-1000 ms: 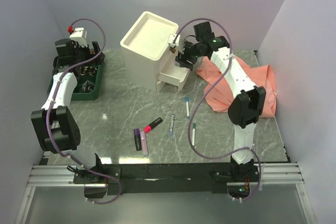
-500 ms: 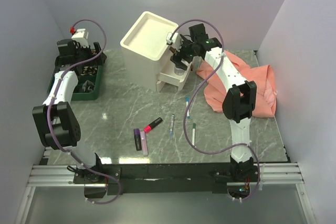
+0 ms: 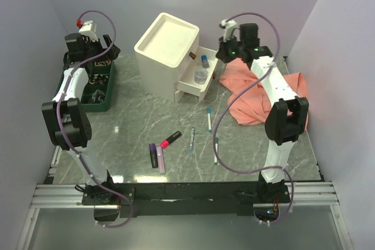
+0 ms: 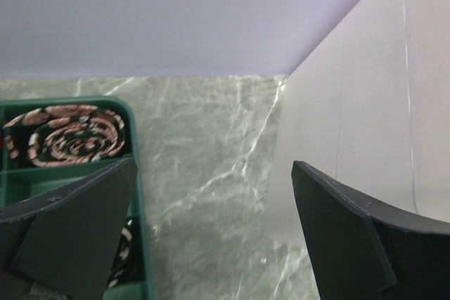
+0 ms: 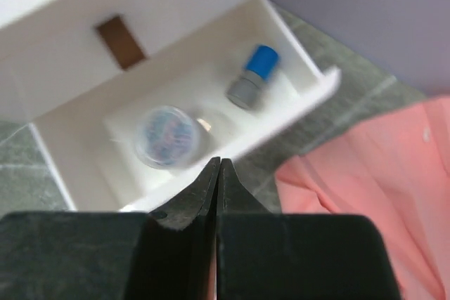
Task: Sort the stationery into containers
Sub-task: Place the stationery in the drawer, then close the drawer in the storage box.
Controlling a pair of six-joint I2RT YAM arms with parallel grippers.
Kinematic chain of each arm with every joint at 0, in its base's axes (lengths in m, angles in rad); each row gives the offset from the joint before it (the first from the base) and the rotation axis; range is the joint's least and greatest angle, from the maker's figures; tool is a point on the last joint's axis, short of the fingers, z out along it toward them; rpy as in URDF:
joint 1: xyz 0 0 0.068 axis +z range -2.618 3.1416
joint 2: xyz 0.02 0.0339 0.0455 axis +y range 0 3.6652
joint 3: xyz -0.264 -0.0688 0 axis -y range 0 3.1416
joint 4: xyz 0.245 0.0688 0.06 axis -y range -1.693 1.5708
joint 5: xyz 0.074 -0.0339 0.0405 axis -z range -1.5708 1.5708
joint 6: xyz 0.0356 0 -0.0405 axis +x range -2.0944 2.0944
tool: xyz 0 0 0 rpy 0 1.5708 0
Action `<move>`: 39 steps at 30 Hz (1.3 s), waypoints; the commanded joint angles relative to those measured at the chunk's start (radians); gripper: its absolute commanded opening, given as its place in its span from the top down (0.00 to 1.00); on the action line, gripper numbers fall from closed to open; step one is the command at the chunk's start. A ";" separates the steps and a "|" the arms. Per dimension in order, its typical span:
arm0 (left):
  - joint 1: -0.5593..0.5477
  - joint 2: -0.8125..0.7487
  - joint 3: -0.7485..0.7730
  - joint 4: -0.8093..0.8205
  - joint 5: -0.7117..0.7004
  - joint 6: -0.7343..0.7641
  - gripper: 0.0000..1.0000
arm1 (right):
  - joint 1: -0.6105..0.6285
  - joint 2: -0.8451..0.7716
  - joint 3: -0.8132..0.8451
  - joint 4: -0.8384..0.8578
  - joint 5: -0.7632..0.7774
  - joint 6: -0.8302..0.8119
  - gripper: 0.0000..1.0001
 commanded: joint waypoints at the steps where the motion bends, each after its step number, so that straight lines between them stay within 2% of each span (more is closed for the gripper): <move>1: 0.000 0.043 0.072 0.095 0.086 -0.091 0.01 | -0.052 -0.045 -0.084 0.046 -0.006 0.148 1.00; 9: -0.017 0.103 0.070 0.161 0.320 -0.149 0.01 | -0.069 0.067 -0.051 0.031 0.032 0.123 1.00; 12: -0.032 0.123 0.075 0.152 0.348 -0.132 0.00 | -0.069 0.107 -0.031 0.022 0.023 0.123 1.00; 20: -0.060 0.160 0.104 0.130 0.370 -0.111 0.01 | -0.057 0.173 0.023 0.020 -0.040 0.155 1.00; 28: -0.064 0.193 0.147 0.106 0.386 -0.115 0.01 | 0.006 0.216 0.089 0.071 -0.113 0.281 1.00; 35: -0.092 0.203 0.184 0.036 0.389 -0.060 0.01 | 0.049 0.329 0.266 0.069 -0.164 0.417 1.00; 39: -0.101 0.206 0.193 -0.005 0.406 -0.059 0.01 | 0.072 0.386 0.353 0.035 -0.173 0.418 1.00</move>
